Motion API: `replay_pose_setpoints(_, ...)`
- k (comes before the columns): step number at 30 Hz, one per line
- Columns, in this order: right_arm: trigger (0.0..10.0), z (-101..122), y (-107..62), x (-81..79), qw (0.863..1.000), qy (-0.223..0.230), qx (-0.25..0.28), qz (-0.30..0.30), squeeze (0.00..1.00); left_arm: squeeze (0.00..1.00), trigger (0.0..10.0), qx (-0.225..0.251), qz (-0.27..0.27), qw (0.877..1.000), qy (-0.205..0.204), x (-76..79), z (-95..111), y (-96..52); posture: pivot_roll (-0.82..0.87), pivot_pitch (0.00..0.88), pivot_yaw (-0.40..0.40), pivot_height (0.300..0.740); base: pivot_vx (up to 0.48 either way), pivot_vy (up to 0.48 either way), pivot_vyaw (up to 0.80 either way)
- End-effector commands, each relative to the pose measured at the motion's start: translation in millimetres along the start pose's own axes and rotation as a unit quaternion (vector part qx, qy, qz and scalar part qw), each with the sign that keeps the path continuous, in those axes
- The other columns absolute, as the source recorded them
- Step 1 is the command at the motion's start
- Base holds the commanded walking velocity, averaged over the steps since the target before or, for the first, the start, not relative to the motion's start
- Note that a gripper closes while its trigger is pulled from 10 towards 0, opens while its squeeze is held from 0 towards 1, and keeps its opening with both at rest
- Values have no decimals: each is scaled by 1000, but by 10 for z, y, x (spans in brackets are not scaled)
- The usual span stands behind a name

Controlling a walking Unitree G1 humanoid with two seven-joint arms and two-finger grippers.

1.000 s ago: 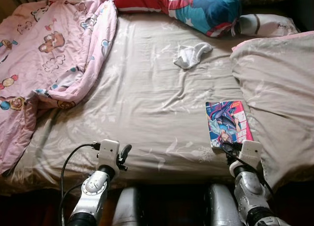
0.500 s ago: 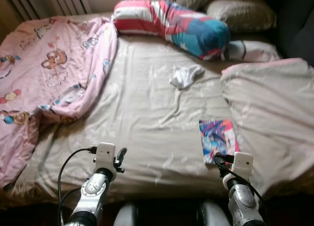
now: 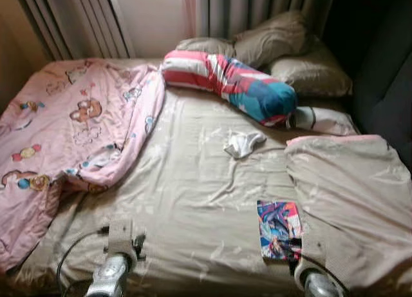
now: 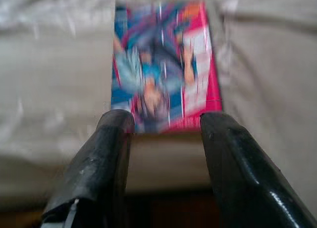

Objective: Clean up the room

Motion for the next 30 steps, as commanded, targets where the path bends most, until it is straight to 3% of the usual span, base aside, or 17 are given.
replay_pose_setpoints(1,10000,-36,-6,-30,1000,-12,-8,10,0,0,10000,-27,8,1000,-9,-20,-159,-33,-35,0,-7,740,0,0,0)
replay_pose_setpoints(9,10000,-204,-52,-273,992,-96,-33,69,0,0,10000,-74,10,997,-26,-28,-412,-101,-31,0,-18,740,0,0,0)
replay_pose_setpoints(17,10000,-241,-70,-359,991,-109,-33,76,0,0,10000,-94,7,995,-21,-29,-528,-140,-30,0,-16,740,0,0,0)
replay_pose_setpoints(20,10000,-266,-80,-361,991,-103,-35,75,0,0,10000,-99,8,995,-21,-36,-545,-145,-28,0,-14,740,0,0,800)
replay_pose_setpoints(24,10000,-250,-76,-339,994,-77,-31,72,0,0,10000,-100,5,995,-9,-20,-534,-138,-25,0,-17,740,0,320,173)
replay_pose_setpoints(30,10000,-258,-74,-302,993,-88,-36,69,0,0,10000,-102,-1,995,-2,6,-534,-134,-27,0,-17,740,0,339,0)
Point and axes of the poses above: a point about 5 cm out from each wrist's last joint towards the gripper, its own y axis pointing out of the wrist towards the gripper, its own z axis along the axis of the wrist's last joint, x = y × z, the point moved 4 cm from there along y, pointing out of the wrist towards the gripper, and after that the axes turned 8 degrees about -y, right-handed, at the moved point
